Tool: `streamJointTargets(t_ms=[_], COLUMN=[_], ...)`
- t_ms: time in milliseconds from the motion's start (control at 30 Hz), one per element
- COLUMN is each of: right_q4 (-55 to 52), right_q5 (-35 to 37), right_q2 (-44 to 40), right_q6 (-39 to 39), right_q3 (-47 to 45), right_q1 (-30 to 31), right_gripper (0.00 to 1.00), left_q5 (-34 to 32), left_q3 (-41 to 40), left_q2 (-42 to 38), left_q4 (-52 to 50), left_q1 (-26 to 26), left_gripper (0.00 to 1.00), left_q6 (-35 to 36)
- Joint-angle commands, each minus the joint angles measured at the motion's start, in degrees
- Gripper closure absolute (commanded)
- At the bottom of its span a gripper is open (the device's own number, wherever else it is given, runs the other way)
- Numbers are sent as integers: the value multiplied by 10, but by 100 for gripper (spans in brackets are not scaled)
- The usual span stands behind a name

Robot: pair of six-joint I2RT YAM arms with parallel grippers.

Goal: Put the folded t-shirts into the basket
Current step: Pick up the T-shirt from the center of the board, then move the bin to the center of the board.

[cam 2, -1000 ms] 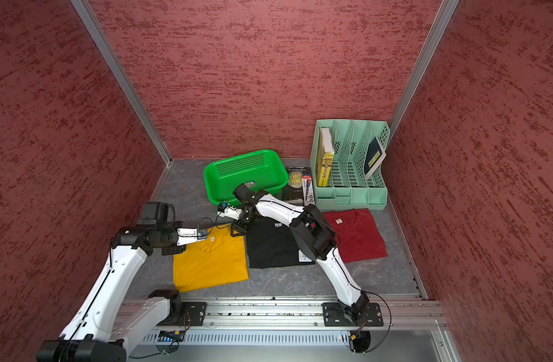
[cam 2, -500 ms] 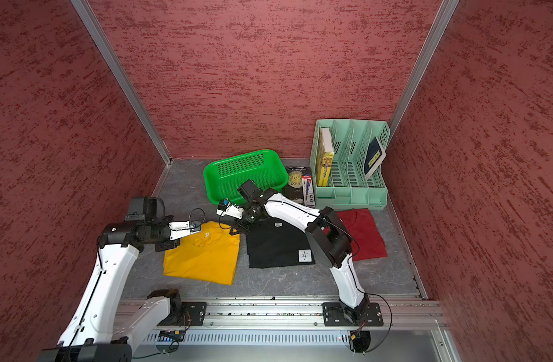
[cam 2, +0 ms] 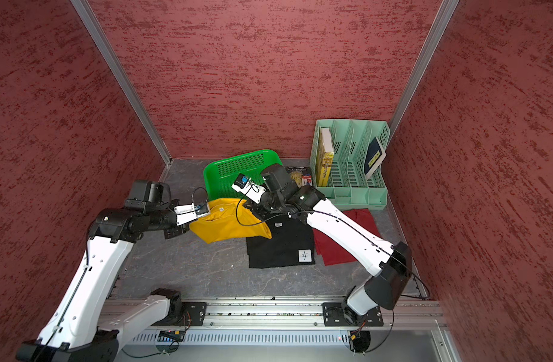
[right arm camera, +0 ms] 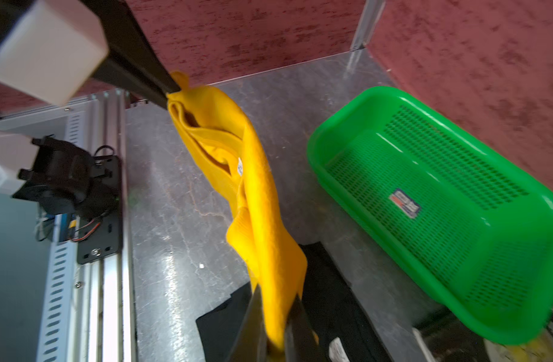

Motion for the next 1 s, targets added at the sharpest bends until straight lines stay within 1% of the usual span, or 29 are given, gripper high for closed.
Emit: streamJointTargets(t_ms=[0, 67, 100, 167, 233, 300, 367, 533, 633, 733, 867, 967], right_q4=[2, 18, 24, 31, 37, 38, 33, 13, 11, 19, 46, 50], right_q5=[132, 150, 148, 133, 104, 77, 65, 67, 68, 73, 69, 65], right_q2=[-12, -11, -7, 4, 26, 60, 96, 208, 280, 330, 378, 405], right_q6=[4, 4, 0, -7, -15, -21, -25, -32, -37, -40, -36, -27], right_q3=[18, 30, 38, 51, 73, 109, 152, 273, 327, 349, 350, 349], right_q1=[-14, -34, -49, -72, -98, -119, -134, -160, -166, -168, -168, -168], right_gripper=[100, 100, 100, 100, 100, 100, 100, 100, 100, 100, 100, 100], left_q5=[-2, -14, -20, -37, -55, -66, -69, -52, -53, -54, -48, -57], left_q3=[31, 52, 62, 80, 100, 122, 149, 230, 256, 260, 237, 227], left_q2=[40, 69, 86, 124, 162, 202, 237, 318, 372, 421, 472, 510], left_q4=[15, 29, 39, 62, 76, 84, 86, 87, 81, 75, 108, 113], left_q1=[-51, -75, -79, -80, -77, -70, -61, -18, 3, 17, 45, 61], left_gripper=[100, 100, 100, 100, 100, 100, 100, 100, 100, 100, 100, 100], left_q6=[-90, -100, -103, -105, -103, -91, -87, -92, -91, -84, -88, -94])
